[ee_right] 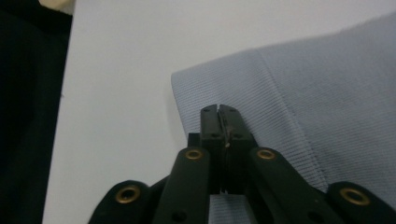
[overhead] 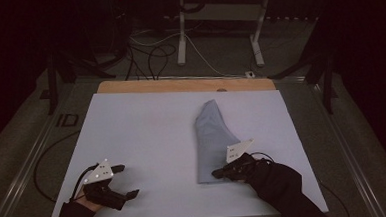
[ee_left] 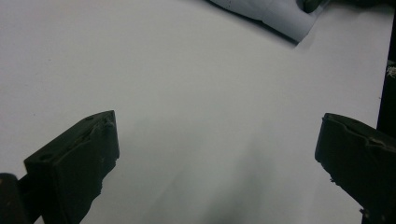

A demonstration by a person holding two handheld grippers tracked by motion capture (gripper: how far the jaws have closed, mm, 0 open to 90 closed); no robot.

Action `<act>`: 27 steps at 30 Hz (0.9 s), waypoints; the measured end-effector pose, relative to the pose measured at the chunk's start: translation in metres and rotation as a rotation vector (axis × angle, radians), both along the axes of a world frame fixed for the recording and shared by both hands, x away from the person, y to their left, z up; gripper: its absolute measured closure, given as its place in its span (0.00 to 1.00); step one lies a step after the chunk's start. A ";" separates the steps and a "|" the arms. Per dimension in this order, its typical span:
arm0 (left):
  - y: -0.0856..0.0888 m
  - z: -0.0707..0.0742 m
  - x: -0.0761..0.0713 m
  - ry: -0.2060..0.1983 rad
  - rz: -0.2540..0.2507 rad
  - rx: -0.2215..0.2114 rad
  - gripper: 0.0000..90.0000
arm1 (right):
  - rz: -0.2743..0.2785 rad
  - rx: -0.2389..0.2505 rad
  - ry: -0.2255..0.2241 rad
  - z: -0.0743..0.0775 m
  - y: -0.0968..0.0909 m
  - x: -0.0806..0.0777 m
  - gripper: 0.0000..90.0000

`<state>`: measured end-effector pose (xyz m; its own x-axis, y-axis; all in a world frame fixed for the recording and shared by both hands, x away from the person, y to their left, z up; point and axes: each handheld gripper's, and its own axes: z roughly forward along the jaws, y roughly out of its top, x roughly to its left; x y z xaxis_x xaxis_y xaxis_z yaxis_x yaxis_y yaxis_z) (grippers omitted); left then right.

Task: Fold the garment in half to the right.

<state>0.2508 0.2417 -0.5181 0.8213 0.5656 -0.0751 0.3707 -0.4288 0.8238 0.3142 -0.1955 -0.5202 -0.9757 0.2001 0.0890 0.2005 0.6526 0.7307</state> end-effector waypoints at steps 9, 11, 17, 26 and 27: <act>0.003 0.002 0.000 -0.011 0.008 -0.002 0.01 | -0.035 0.118 -0.015 0.016 -0.001 0.001 0.44; 0.004 0.003 0.000 -0.010 0.011 -0.002 0.01 | -0.057 0.137 -0.004 0.018 -0.002 0.004 0.29; 0.003 0.003 -0.001 -0.011 0.006 0.001 0.01 | -0.086 0.176 -0.002 0.023 -0.008 0.007 0.11; 0.006 0.002 -0.001 -0.010 0.008 -0.001 0.01 | -0.159 0.188 -0.035 0.027 -0.021 0.011 0.10; 0.006 0.003 -0.001 -0.011 0.008 -0.002 0.01 | -0.167 0.188 -0.033 0.027 -0.023 0.012 0.10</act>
